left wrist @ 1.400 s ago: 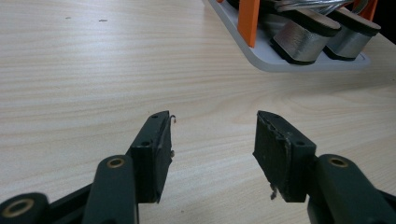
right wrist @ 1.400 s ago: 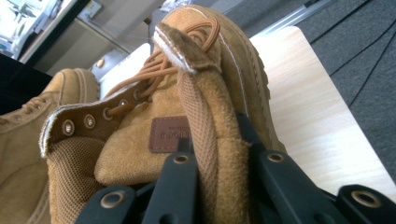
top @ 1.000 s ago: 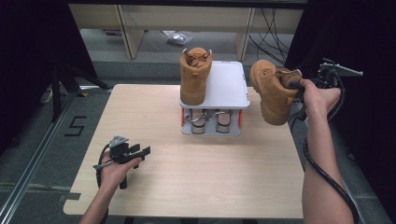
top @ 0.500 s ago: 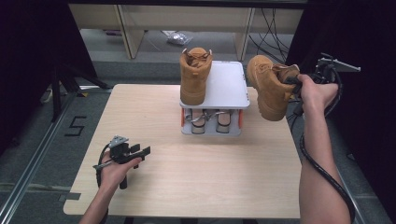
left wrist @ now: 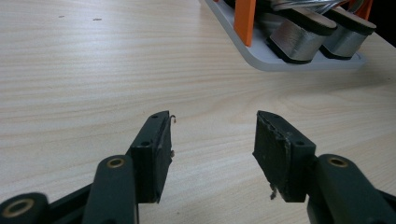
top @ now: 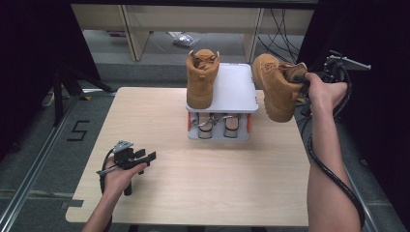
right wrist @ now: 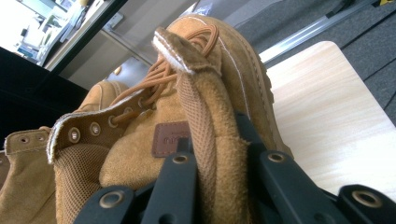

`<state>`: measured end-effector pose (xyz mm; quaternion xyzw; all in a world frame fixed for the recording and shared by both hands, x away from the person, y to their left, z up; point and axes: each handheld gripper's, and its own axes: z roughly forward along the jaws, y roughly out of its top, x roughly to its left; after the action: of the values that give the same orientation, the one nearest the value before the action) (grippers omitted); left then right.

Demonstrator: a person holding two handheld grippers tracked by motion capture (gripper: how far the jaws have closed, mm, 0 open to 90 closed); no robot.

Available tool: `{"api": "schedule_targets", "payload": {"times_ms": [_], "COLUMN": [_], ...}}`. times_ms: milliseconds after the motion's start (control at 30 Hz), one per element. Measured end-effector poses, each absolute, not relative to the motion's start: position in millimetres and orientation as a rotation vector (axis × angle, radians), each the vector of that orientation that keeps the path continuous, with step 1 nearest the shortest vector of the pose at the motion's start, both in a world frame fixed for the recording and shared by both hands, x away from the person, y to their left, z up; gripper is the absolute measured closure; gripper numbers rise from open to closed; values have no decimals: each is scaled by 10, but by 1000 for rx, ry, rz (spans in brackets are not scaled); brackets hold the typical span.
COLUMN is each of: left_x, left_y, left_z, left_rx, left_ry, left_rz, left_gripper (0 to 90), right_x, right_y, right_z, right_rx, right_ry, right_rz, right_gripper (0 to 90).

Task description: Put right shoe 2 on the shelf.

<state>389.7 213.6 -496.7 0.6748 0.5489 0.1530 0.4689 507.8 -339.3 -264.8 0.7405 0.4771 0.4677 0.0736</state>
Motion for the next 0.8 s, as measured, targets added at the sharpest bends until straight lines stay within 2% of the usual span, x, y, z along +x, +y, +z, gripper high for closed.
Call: {"api": "schedule_targets", "payload": {"times_ms": [800], "left_x": [3897], "left_y": [2154], "left_z": [-4966], "left_rx": [1653], "left_ry": [1344], "left_rz": [375], "left_gripper": [457], "right_x": [5173], "right_y": [-3165], "right_z": [-2537], "right_rx": [2199], "right_ry": [1445], "right_rz": [1434], "right_gripper": [818]}}
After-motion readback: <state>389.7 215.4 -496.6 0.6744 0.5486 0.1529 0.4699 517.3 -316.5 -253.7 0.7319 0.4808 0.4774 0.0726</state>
